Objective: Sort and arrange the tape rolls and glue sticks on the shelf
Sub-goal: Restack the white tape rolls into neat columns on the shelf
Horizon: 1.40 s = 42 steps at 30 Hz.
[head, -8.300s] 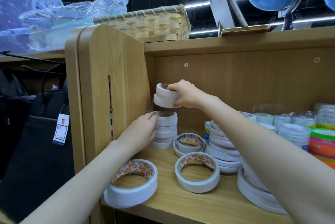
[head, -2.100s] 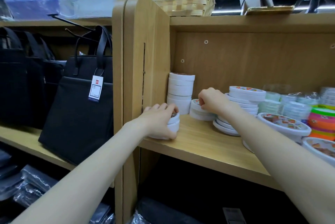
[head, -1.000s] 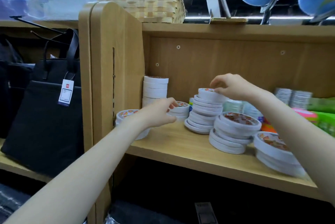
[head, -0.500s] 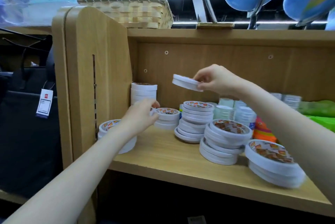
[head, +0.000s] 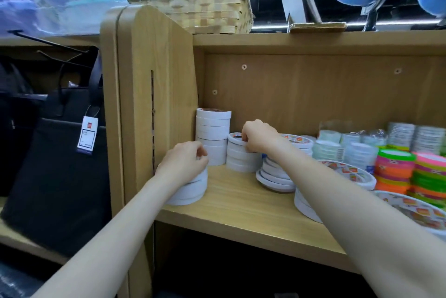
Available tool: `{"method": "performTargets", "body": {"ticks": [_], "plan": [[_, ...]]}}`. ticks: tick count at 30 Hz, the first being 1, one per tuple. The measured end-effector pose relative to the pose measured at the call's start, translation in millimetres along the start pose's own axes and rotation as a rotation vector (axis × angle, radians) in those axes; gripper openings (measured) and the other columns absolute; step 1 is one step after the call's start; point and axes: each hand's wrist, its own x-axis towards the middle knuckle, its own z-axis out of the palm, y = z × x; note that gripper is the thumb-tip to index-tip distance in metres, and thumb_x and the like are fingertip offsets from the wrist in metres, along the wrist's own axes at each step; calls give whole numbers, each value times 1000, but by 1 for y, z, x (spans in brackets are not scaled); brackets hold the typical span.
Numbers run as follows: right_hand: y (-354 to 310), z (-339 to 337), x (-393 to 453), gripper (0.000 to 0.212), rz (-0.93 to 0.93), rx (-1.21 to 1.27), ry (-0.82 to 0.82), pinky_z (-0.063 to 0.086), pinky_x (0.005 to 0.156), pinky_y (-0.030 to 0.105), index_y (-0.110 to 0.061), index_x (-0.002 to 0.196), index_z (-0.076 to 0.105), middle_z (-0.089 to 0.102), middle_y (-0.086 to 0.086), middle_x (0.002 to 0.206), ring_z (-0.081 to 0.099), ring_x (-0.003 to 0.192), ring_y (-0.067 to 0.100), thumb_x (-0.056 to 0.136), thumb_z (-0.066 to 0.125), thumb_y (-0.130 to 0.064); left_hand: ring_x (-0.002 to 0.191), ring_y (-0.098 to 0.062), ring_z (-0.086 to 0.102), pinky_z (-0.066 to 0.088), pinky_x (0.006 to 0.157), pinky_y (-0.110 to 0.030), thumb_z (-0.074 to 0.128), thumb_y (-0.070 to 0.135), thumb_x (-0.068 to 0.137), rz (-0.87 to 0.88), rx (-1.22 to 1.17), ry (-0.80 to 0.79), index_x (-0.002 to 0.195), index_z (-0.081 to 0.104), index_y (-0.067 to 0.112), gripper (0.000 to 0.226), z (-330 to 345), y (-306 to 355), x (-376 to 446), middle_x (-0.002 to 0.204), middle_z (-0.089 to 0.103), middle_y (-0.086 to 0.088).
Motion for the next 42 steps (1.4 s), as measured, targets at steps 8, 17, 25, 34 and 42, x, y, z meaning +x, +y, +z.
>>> {"method": "performTargets", "body": {"ticks": [8, 17, 25, 34, 42], "plan": [[18, -27, -1, 18, 34, 233, 77, 48, 72, 31, -11, 95, 71, 67, 12, 96, 62, 88, 27, 77, 70, -8, 86, -17, 57, 44, 70, -29, 47, 22, 91, 10, 22, -33, 101, 62, 20, 18, 1, -2, 1, 92, 60, 4], [30, -51, -18, 16, 10, 363, 129, 43, 58, 15, -8, 94, 71, 70, 9, 83, 60, 70, 16, 78, 69, -8, 100, -25, 58, 47, 88, -36, 42, 18, 93, 98, 189, -47, 110, 63, 12, 28, -6, 18, 6, 109, 65, -6], [65, -74, -45, 7, 2, 322, 151, 43, 62, 15, -17, 83, 69, 69, 4, 79, 62, 73, 15, 78, 72, -14, 114, -32, 52, 42, 88, -32, 38, 13, 95, 137, 159, -327, 119, 52, 1, 29, 39, 55, 17, 121, 56, -18], [91, -68, -62, 10, -24, 297, 68, 49, 67, 24, -16, 87, 72, 69, -3, 76, 59, 69, 8, 78, 72, -14, 138, -30, 27, 28, 109, -37, 38, 3, 91, 61, 91, -360, 141, 26, 2, 51, 72, 46, 31, 150, 24, -19], [93, -68, -65, 15, -83, 154, 71, 50, 78, 25, -11, 93, 71, 66, 0, 83, 60, 80, 10, 79, 73, -16, 133, -27, 35, 31, 107, -35, 36, 0, 93, 154, 15, -95, 140, 39, 13, 49, 68, 57, 60, 146, 38, -8]]}}
